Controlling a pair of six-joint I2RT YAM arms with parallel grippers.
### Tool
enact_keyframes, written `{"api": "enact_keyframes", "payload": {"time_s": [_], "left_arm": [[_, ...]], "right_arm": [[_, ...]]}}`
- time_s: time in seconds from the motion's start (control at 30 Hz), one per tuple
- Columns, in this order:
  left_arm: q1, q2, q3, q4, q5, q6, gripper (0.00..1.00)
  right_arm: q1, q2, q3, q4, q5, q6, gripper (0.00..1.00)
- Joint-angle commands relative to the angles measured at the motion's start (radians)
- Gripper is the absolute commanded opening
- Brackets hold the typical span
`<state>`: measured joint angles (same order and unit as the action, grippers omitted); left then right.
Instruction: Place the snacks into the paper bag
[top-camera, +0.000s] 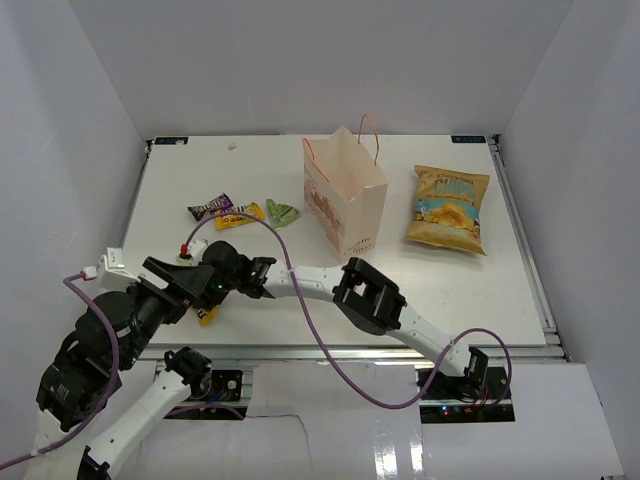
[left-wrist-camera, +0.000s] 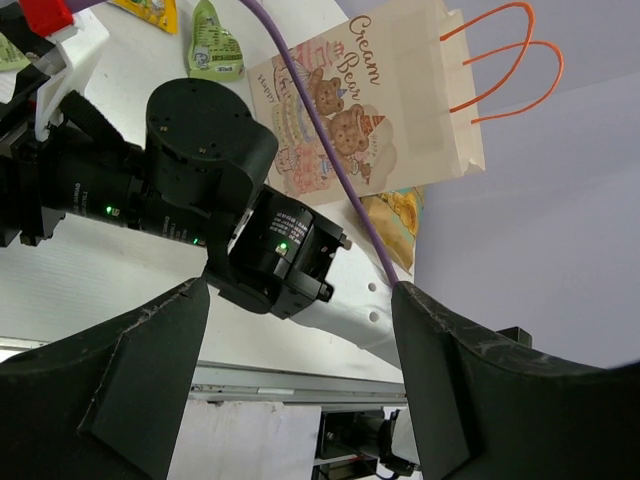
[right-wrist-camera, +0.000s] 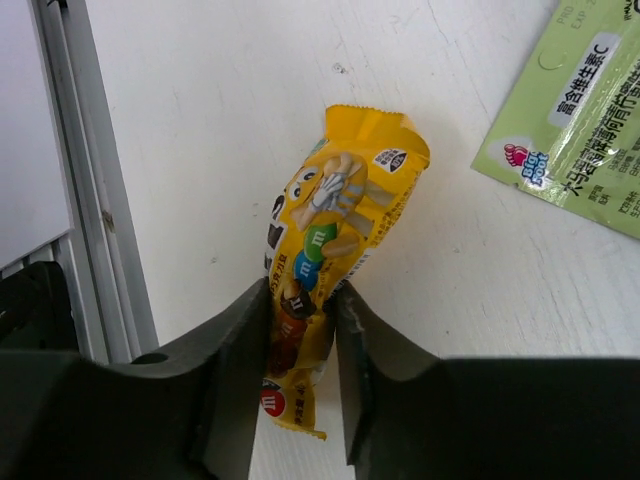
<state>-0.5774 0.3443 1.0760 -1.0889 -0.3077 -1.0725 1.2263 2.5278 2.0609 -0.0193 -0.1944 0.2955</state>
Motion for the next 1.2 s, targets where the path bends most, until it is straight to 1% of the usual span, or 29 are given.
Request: {"api": "enact_keyframes", "payload": {"time_s": [0.0,0.03,0.07,0.1,0.2,0.23,0.27,0.3,0.33,0.37,0.43,0.47,0.5,0.67,0.83,0.87,0.93,1.03,1.17], "left_arm": [[0.002,-0.027,-0.019,0.0,0.009,-0.015,0.84],[0.002,-0.031,-0.027,0.001,0.009,-0.018,0.84],[0.002,-0.034,-0.028,0.001,0.007,-0.02,0.84],[0.002,-0.039,-0.027,0.004,0.005,-0.02,0.84],[0.002,-0.041,-0.021,0.021,0.001,-0.003,0.85],[0.002,-0.044,-0.021,0.039,-0.001,0.005,0.85],[0.002,-0.045,-0.018,0.052,-0.002,0.023,0.85],[0.002,-0.045,-0.018,0.064,-0.002,0.032,0.85],[0.002,-0.047,-0.018,0.087,-0.002,0.052,0.85],[0.002,-0.044,-0.021,0.096,-0.001,0.058,0.85],[0.002,-0.044,-0.027,0.135,0.007,0.08,0.85],[0.002,-0.042,-0.039,0.147,0.012,0.094,0.86],[0.002,-0.041,-0.047,0.156,0.016,0.1,0.86],[0.002,-0.031,-0.114,0.25,0.039,0.138,0.88],[0.002,0.018,-0.162,0.339,0.067,0.175,0.89],[0.002,0.047,-0.163,0.343,0.07,0.18,0.89],[0.002,0.08,-0.168,0.353,0.073,0.198,0.89],[0.002,0.139,-0.18,0.363,0.073,0.215,0.89],[0.002,0.188,-0.223,0.369,0.065,0.197,0.88]], "right_arm": [[-0.025,-0.033,0.019,0.041,-0.039,-0.03,0.34],[-0.033,-0.049,0.015,0.041,-0.06,-0.048,0.3],[-0.043,-0.064,-0.002,0.041,-0.085,-0.061,0.3],[-0.066,-0.102,-0.014,0.048,-0.156,-0.074,0.29],[-0.122,-0.193,-0.077,0.067,-0.296,-0.145,0.23],[-0.135,-0.217,-0.093,0.067,-0.389,-0.162,0.22],[-0.149,-0.242,-0.108,0.061,-0.422,-0.192,0.21],[-0.174,-0.304,-0.158,0.059,-0.454,-0.209,0.21],[-0.183,-0.34,-0.183,0.053,-0.461,-0.231,0.2],[-0.192,-0.41,-0.206,0.03,-0.467,-0.28,0.2],[-0.218,-0.481,-0.271,0.018,-0.502,-0.34,0.2],[-0.226,-0.551,-0.287,-0.037,-0.505,-0.366,0.19],[-0.238,-0.585,-0.316,-0.056,-0.508,-0.422,0.19],[-0.277,-0.802,-0.37,-0.152,-0.468,-0.538,0.19],[-0.341,-0.925,-0.351,-0.191,-0.369,-0.564,0.19],[-0.382,-0.963,-0.351,-0.191,-0.352,-0.564,0.19],[-0.427,-1.0,-0.357,-0.191,-0.295,-0.576,0.19],[-0.551,-1.072,-0.41,-0.189,-0.225,-0.616,0.19],[-0.629,-1.1,-0.478,-0.17,-0.136,-0.639,0.2]]}}
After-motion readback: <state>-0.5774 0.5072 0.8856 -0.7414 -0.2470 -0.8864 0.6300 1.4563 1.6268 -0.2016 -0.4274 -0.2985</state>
